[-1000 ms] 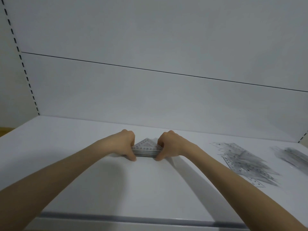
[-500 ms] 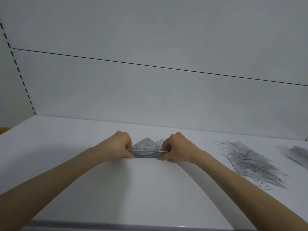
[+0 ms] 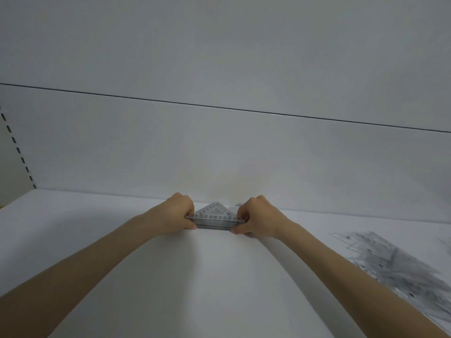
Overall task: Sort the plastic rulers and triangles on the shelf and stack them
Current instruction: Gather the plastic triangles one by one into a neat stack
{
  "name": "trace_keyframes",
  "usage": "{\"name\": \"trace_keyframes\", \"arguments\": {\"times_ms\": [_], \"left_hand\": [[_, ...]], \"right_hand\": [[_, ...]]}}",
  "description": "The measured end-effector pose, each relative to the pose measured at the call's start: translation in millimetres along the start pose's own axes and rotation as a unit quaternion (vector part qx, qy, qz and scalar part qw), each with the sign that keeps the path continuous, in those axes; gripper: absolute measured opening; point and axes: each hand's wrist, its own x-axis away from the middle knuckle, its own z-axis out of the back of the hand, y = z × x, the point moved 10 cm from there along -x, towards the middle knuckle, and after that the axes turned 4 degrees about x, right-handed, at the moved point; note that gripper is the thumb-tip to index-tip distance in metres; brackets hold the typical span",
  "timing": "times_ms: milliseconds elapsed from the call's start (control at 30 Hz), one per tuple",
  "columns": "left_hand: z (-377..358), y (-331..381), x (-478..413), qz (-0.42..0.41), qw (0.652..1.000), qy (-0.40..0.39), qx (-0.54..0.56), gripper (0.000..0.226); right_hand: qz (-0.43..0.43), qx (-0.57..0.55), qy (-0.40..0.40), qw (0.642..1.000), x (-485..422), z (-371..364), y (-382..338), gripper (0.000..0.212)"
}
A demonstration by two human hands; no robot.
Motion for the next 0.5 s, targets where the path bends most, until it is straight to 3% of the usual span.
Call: {"name": "trace_keyframes", "arguments": {"times_ms": [200, 500], "left_hand": [[7, -6, -22, -0.003, 1.0, 0.002, -0.022, 0.042], [9, -6, -30, -0.011, 0.999, 0.001, -0.032, 0.042]], "right_hand": [[0.005, 0.016, 0.01, 1.0, -22, 5, 5, 0.036], [0.016, 0.037, 0.007, 0.999, -32, 6, 6, 0.025]]}}
